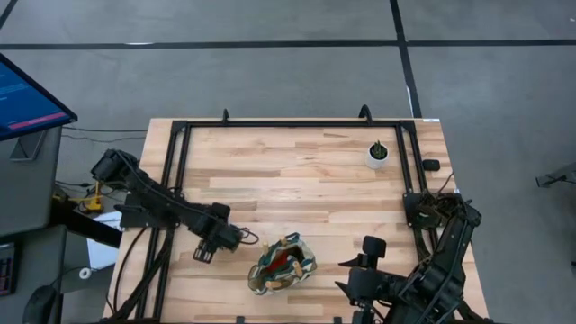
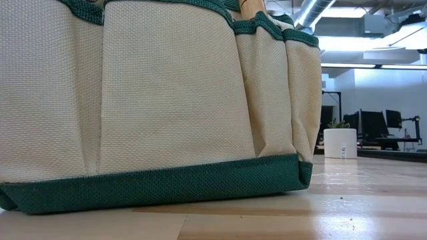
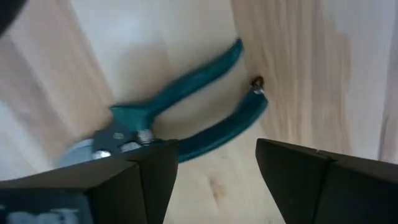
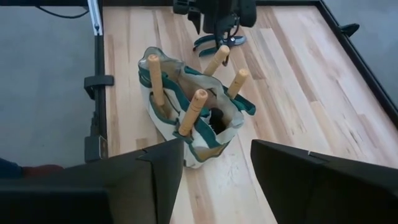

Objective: Pick & Place Garden tools in Gardening bag
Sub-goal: Put the green shear scissors into the gardening bag pocket

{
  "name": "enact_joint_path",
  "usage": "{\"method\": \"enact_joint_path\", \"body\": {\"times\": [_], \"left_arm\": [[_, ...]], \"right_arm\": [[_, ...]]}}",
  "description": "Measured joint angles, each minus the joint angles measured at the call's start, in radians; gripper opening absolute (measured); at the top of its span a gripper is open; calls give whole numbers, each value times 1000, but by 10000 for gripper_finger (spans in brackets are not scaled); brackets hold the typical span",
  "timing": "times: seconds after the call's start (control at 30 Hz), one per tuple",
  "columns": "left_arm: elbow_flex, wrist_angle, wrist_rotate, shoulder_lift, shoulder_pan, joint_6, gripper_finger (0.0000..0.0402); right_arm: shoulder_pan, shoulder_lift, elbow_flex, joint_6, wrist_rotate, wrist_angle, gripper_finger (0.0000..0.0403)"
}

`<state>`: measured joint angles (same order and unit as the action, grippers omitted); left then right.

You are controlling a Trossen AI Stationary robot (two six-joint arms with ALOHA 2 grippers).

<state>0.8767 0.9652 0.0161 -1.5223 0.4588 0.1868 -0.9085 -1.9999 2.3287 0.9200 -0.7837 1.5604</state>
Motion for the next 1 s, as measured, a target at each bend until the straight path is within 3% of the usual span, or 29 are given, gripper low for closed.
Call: {"method": "enact_joint_path", "body": {"times": [0.17, 0.4, 1.0], "left_arm": [[-55, -24, -46, 0, 7, -28, 203], [-83, -118, -5, 1, 32, -60, 203], [-46, -230, 24, 46, 40, 27, 180]], "right_arm": [[1, 0, 0, 24, 0, 2, 179], [4, 0, 0, 24, -1, 3, 179], [14, 0, 0, 24, -2, 10, 179]]}}
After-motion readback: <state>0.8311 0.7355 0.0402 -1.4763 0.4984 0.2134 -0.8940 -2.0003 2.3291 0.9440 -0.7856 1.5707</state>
